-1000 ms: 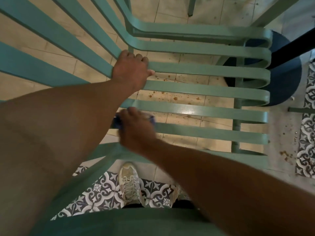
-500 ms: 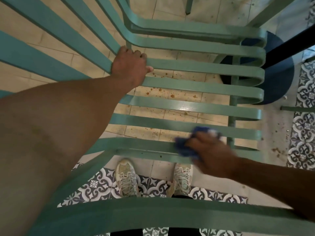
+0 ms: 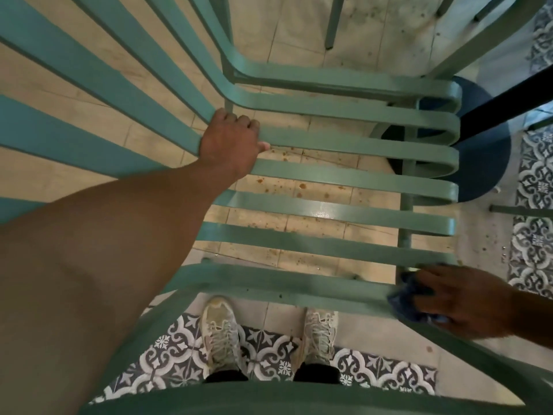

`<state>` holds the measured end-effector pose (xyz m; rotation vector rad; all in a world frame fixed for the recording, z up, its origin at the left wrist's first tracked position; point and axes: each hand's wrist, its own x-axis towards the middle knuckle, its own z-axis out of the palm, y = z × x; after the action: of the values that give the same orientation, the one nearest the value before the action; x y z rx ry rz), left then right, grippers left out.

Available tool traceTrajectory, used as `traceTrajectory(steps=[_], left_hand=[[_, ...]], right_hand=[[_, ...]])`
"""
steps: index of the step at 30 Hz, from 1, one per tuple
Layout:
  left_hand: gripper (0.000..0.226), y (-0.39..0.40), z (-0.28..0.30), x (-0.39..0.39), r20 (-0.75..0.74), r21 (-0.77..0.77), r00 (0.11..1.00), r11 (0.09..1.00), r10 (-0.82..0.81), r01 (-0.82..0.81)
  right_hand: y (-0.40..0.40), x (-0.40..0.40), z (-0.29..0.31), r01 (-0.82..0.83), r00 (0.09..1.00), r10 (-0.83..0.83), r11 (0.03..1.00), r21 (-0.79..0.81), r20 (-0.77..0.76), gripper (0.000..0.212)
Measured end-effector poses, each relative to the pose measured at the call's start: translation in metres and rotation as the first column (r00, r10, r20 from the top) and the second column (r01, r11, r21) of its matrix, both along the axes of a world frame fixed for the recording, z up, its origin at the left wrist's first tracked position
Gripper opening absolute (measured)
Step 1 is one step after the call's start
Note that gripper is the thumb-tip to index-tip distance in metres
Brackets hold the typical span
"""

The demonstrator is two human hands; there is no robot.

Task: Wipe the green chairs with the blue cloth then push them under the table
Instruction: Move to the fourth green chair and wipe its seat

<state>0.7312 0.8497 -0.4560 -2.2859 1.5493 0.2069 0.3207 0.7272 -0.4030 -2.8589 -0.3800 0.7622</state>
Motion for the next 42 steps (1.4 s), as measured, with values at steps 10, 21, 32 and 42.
traceTrajectory(steps=[10, 21, 32, 42], left_hand=[[0.056, -0.001, -0.003, 0.001, -0.013, -0.019, 1.0, 1.0, 0.015, -0.015], [0.056, 0.0, -0.006, 0.003, -0.034, -0.033, 0.999, 0.999, 0.032, -0.033], [0.057, 0.0, -0.004, 0.003, -0.028, -0.004, 0.999, 1.0, 0.018, -0.018], [0.052, -0.001, -0.01, -0.001, -0.039, -0.086, 0.998, 0.995, 0.05, -0.053]], right_hand=[[0.163, 0.268, -0.068, 0.335, 0.801, -0.466, 0.869, 0.364, 0.376, 0.022], [0.003, 0.023, -0.021, 0.96, 0.277, -0.928, 0.277, -0.038, 0.249, 0.033], [0.079, 0.286, -0.065, 0.701, 0.492, -0.756, 0.638, 0.318, 0.432, 0.021], [-0.078, 0.118, -0.029, 0.961, -0.273, -0.86, -0.22, 0.169, 0.432, 0.031]])
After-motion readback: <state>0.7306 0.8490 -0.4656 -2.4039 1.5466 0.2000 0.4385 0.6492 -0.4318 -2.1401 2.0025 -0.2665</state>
